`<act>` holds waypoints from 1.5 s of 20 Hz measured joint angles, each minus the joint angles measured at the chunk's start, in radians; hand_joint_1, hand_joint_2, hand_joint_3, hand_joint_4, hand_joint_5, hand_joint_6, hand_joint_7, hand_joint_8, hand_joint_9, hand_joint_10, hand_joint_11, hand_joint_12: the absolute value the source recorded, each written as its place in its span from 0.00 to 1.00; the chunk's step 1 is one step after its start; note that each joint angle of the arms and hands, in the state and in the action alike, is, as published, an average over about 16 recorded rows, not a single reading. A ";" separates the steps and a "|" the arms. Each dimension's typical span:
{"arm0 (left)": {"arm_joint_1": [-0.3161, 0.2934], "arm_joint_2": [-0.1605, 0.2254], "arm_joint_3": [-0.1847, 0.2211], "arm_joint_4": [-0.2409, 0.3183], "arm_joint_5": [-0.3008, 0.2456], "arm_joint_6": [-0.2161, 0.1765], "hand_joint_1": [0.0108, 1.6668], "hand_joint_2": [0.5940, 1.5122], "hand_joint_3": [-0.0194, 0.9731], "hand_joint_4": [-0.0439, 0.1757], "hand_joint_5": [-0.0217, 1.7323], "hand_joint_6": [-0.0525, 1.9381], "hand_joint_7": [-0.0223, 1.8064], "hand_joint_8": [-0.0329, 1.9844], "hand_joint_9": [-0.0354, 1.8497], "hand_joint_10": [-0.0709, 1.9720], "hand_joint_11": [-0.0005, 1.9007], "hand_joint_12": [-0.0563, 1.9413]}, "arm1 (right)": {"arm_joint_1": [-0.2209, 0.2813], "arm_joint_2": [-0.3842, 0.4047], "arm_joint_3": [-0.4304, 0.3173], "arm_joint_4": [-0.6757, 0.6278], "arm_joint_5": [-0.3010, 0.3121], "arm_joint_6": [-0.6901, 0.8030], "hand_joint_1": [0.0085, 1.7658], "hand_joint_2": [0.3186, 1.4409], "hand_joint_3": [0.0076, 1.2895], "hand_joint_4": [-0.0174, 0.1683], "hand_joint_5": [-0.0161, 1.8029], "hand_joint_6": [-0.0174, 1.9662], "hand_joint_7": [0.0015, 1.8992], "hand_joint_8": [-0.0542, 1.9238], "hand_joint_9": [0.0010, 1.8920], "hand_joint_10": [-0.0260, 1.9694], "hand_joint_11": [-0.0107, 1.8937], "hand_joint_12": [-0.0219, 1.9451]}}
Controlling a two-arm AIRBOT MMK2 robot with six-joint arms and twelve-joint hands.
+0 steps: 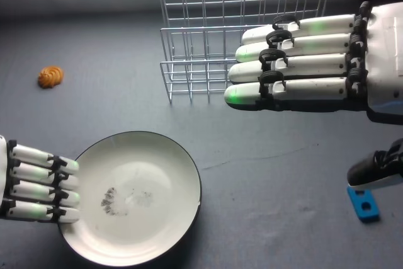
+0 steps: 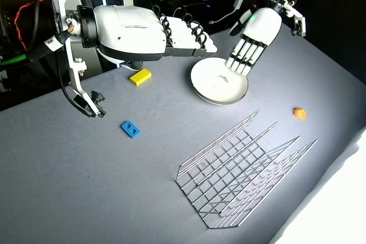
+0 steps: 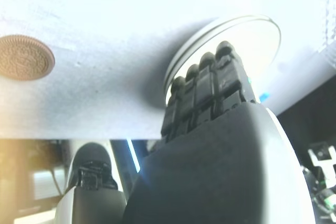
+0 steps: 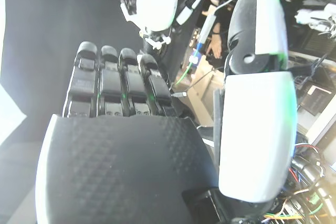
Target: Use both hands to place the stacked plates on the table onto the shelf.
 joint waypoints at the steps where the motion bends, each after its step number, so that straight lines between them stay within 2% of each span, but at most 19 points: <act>1: 0.005 0.001 -0.005 -0.002 0.009 -0.001 0.00 0.59 0.04 0.19 0.03 0.02 0.02 0.03 0.03 0.04 0.01 0.02 | -0.001 0.000 0.000 0.000 0.000 -0.001 0.59 0.50 0.01 0.11 0.02 0.02 0.01 0.03 0.01 0.02 0.02 0.01; 8: 0.039 0.003 -0.048 -0.024 0.072 -0.009 0.00 0.60 0.04 0.17 0.02 0.02 0.02 0.02 0.03 0.04 0.01 0.02 | -0.010 0.000 -0.001 -0.004 0.000 -0.004 0.59 0.51 0.01 0.10 0.02 0.02 0.01 0.03 0.01 0.02 0.02 0.01; 16: 0.086 0.007 -0.109 -0.080 0.139 -0.020 0.00 0.60 0.04 0.17 0.01 0.02 0.02 0.02 0.03 0.04 0.01 0.03 | -0.024 -0.001 -0.004 -0.015 -0.010 -0.012 0.58 0.51 0.01 0.11 0.02 0.02 0.01 0.03 0.01 0.02 0.02 0.01; 23: 0.125 0.004 -0.154 -0.166 0.192 -0.027 0.00 0.59 0.04 0.16 0.01 0.01 0.01 0.02 0.03 0.04 0.01 0.04 | -0.043 -0.031 -0.011 -0.013 -0.062 -0.055 0.58 0.52 0.01 0.11 0.02 0.02 0.01 0.03 0.01 0.02 0.02 0.01; 30: 0.136 -0.013 -0.198 -0.260 0.242 -0.028 0.00 0.59 0.04 0.17 0.01 0.01 0.01 0.01 0.02 0.04 0.01 0.04 | -0.064 -0.092 -0.015 0.040 -0.137 -0.155 0.58 0.52 0.01 0.11 0.02 0.02 0.01 0.03 0.01 0.02 0.02 0.01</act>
